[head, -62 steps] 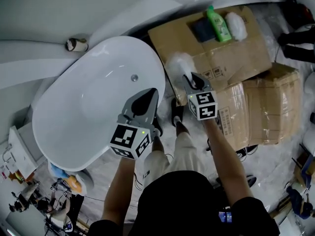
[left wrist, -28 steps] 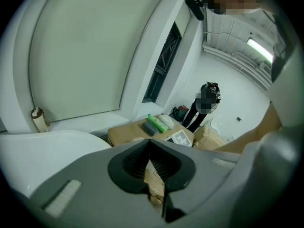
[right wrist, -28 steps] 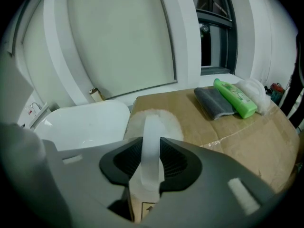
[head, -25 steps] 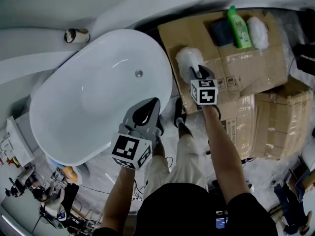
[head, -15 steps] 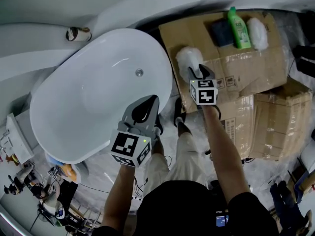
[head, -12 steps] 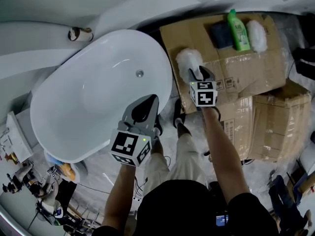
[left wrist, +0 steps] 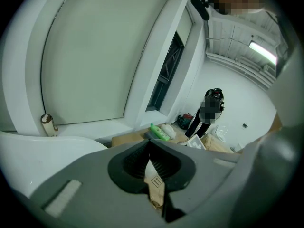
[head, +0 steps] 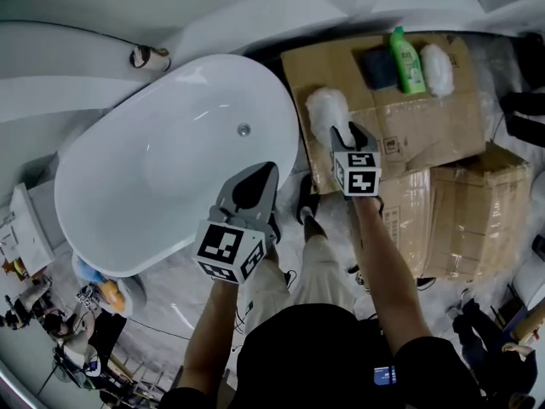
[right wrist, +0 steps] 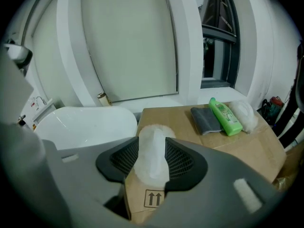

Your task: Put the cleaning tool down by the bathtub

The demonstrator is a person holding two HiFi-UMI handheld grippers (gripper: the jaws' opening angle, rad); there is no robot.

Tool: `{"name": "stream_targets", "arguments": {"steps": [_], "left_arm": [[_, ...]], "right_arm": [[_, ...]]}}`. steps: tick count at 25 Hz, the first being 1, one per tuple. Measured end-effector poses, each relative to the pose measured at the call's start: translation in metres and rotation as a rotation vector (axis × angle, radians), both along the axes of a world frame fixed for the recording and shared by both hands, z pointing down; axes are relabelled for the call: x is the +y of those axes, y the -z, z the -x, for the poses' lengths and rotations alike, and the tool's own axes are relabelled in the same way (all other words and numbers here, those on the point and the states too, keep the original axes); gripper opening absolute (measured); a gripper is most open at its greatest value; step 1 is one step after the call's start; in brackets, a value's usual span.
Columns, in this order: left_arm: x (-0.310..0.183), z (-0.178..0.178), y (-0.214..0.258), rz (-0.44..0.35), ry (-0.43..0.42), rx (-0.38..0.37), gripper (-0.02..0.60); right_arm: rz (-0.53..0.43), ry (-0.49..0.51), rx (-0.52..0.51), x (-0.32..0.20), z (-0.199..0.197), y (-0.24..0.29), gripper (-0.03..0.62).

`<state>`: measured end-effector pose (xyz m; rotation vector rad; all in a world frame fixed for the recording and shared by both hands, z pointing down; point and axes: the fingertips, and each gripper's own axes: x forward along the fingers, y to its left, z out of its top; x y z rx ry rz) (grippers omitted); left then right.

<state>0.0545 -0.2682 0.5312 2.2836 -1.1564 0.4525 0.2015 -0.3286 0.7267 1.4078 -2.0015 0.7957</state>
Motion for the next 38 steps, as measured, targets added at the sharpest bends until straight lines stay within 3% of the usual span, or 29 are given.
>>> {"name": "stream_targets", "arguments": {"steps": [20, 38], "left_arm": [[0.066, 0.047, 0.042, -0.069, -0.069, 0.015, -0.002], [0.146, 0.087, 0.088, -0.163, -0.143, 0.045, -0.002]], "right_arm": [[-0.147, -0.006, 0.037, 0.088, 0.039, 0.104, 0.161], [-0.302, 0.021, 0.042, 0.192, 0.102, 0.200, 0.083]]}}
